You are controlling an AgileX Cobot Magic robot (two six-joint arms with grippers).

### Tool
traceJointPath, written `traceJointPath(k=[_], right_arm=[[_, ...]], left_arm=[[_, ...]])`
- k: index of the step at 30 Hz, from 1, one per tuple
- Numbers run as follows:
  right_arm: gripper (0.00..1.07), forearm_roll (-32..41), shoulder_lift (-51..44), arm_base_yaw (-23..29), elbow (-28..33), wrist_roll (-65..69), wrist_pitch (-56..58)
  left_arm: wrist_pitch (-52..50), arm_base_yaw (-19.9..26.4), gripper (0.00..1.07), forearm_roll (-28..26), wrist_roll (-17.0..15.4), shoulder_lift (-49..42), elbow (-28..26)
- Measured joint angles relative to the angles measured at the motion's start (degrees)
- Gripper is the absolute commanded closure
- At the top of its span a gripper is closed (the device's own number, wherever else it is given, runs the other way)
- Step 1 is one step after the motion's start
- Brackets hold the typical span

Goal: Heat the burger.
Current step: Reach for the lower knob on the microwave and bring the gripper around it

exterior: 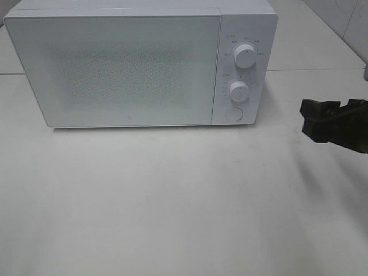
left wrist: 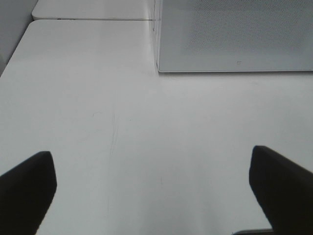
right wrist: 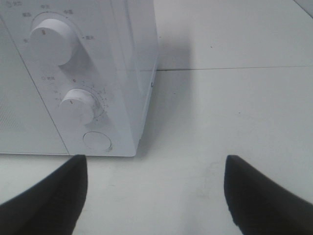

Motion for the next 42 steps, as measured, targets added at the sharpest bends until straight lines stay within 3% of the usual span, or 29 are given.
traceJointPath(k=[2,8,10,16,34,42], right_arm=[[0.32,6.9,3.6,5.5,0.0,-4.2,-4.9],[0.32,17.0,9.1,14.5,0.1,-7.8,-12.8],[0.32,23.0,11.9,19.9,0.0,-8.6,-16.9],[0.32,33.8,16.0,27.6,-3.6,-11.8,-20.4],[0.31,36.6,26.0,29.7,-15.2,-16.0,-21.4],[0.31,36.5,31.2,27.4,-20.2,-16.0,-21.3]], left_arm=[[0.0,0.0,0.06,0.0,0.0,0.0,0.0],[0.0,0.0,0.06,0.0,0.0,0.0,0.0],[0.0,0.0,0.06,0.0,0.0,0.0,0.0],[0.0,0.0,0.06,0.0,0.0,0.0,0.0],[0.0,0.0,0.06,0.0,0.0,0.0,0.0],[0.0,0.0,0.06,0.0,0.0,0.0,0.0]])
